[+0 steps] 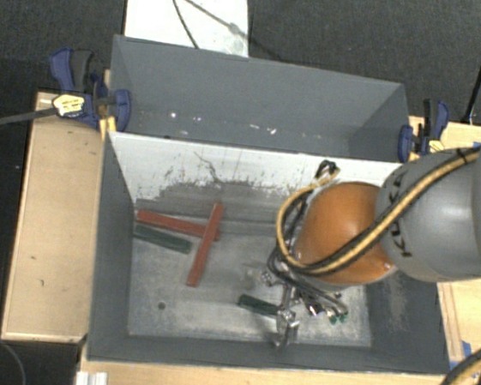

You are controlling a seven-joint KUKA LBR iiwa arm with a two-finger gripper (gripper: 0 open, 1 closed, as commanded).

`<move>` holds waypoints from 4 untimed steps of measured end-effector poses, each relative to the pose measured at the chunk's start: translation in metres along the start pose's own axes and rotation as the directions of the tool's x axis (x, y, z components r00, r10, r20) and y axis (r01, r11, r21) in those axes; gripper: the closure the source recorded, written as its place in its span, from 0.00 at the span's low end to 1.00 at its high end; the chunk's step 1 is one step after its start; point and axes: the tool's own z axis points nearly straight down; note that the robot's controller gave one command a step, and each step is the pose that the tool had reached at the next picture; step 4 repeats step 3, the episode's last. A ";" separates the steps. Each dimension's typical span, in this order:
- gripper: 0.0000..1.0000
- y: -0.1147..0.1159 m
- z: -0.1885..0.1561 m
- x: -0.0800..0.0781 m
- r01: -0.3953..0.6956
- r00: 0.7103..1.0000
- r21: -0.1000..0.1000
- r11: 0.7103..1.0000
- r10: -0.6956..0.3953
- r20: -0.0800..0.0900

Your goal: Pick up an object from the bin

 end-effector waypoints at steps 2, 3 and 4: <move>1.00 -0.008 -0.116 0.016 -0.008 1.000 0.006 1.000 0.008 0.003; 1.00 -0.002 -0.155 0.017 -0.025 1.000 0.004 1.000 0.025 0.001; 1.00 -0.002 -0.155 0.017 -0.025 1.000 0.004 1.000 0.025 0.001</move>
Offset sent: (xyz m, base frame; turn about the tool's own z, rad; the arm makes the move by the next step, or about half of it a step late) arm 0.0000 0.0000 0.0000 0.0000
